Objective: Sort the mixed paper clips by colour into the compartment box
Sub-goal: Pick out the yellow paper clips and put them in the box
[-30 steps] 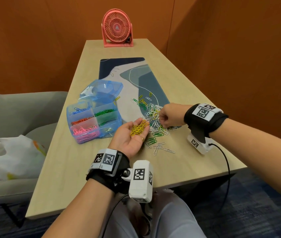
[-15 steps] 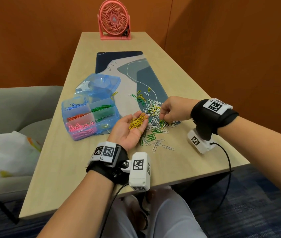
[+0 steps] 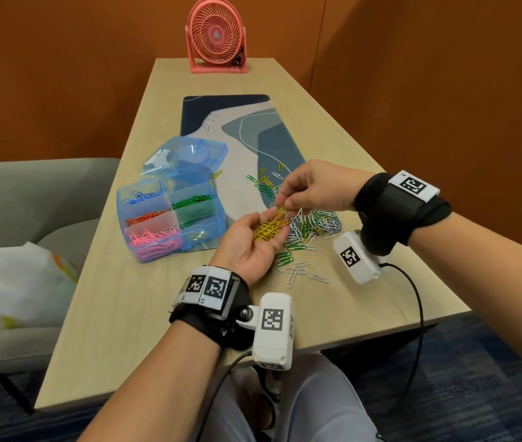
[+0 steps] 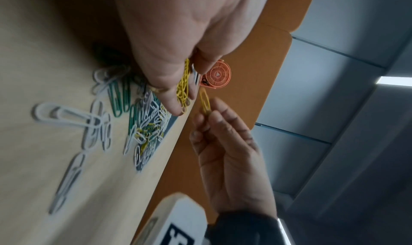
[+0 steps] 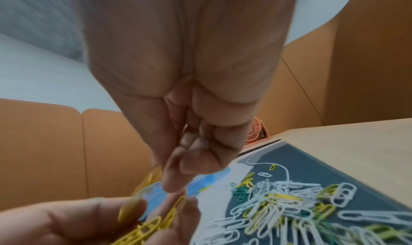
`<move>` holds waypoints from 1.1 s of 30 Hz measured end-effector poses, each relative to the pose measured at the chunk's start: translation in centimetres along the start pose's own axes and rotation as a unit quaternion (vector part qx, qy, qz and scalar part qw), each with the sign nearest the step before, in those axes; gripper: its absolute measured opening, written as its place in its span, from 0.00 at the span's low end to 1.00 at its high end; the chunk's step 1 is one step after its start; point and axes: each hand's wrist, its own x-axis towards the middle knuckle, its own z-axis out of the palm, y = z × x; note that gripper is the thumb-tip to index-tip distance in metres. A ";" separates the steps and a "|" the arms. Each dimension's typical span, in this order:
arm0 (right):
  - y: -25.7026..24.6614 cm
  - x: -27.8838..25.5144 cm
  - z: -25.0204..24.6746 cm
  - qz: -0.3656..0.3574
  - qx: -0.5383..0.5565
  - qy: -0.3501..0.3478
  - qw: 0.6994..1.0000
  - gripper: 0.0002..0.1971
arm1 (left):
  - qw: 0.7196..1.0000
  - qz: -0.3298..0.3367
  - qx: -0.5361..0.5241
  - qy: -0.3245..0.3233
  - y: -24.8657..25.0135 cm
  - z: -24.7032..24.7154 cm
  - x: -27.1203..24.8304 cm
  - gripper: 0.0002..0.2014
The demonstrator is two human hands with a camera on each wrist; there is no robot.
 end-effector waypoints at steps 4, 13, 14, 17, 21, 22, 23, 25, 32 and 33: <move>0.4 0.7 -0.1 0.022 -0.082 0.028 0.996 0.08 | 1.000 -0.013 -0.003 -0.008 -0.1 0.2 0.0 0.18; 3.8 0.3 1.1 0.086 -0.183 0.014 0.979 0.03 | 1.000 -0.009 -0.015 0.006 0.4 -1.0 -0.2 0.19; 3.9 0.2 1.0 0.091 -0.184 0.009 0.979 0.04 | 1.000 -0.010 -0.014 0.007 0.4 -1.0 -0.2 0.19; 3.9 0.0 0.6 0.100 -0.181 -0.007 0.978 0.05 | 1.000 -0.010 -0.014 0.009 0.4 -1.0 -0.3 0.19; 3.5 -0.1 0.4 0.083 -0.179 -0.027 0.980 0.07 | 1.000 -0.010 -0.017 0.012 0.4 -1.1 -0.2 0.19; 3.3 -0.2 0.5 0.080 -0.187 -0.043 0.978 0.06 | 1.000 -0.009 -0.018 0.012 0.4 -1.0 -0.3 0.19; 3.2 -0.2 0.6 0.079 -0.202 -0.059 0.974 0.05 | 1.000 -0.009 -0.020 0.013 0.4 -1.0 -0.3 0.19; 3.0 -0.1 1.0 0.079 -0.234 -0.079 0.966 0.05 | 1.000 -0.008 -0.021 0.012 0.4 -0.9 -0.3 0.18; 3.0 -0.4 0.4 0.083 -0.231 -0.070 0.967 0.06 | 1.000 -0.006 -0.019 0.010 0.3 -0.9 -0.3 0.18; 3.0 -0.4 0.4 0.078 -0.226 -0.059 0.969 0.07 | 1.000 -0.006 -0.018 0.010 0.3 -0.9 -0.3 0.18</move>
